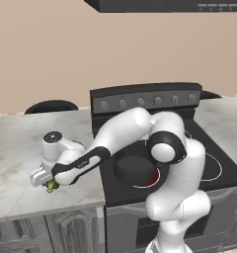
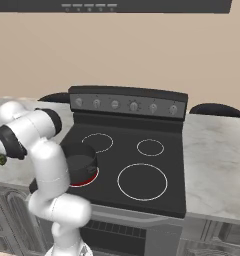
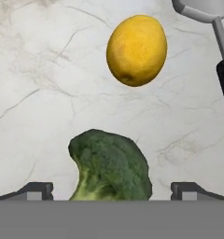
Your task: Put the broccoli and lemon in the pot. Retrieve the spatula and lightly stir the vegetables in the pot.
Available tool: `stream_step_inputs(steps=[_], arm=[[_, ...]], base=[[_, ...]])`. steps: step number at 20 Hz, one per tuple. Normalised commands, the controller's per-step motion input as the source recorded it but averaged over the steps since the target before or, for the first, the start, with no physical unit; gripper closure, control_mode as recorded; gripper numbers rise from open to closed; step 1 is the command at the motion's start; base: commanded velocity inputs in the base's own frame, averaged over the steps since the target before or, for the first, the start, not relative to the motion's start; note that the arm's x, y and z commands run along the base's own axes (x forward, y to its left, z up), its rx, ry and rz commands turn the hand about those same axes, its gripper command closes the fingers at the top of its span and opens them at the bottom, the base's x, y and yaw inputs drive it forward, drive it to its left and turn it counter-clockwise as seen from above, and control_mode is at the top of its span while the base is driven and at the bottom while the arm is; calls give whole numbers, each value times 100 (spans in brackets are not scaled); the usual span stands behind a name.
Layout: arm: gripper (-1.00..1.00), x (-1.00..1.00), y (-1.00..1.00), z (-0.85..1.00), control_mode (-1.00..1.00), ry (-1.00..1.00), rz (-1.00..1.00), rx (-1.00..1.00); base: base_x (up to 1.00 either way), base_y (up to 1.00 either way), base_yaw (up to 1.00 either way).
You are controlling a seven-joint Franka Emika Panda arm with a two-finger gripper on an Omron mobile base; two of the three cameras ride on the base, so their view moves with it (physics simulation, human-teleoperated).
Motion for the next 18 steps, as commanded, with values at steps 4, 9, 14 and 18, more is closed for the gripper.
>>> stream_step_inputs(steps=[4, 9, 14, 18], arm=[[-100, 12, 0, -18, -100, 0, 0, 3], [-100, 10, 0, -21, -100, 1, 0, 1], [-100, 9, 0, -18, -100, 0, 0, 0], [-100, 2, 5, -20, -100, 2, 0, 3]], base=[[0, 0, 0], [0, 0, 0], [0, 0, 0], [0, 0, 0]])
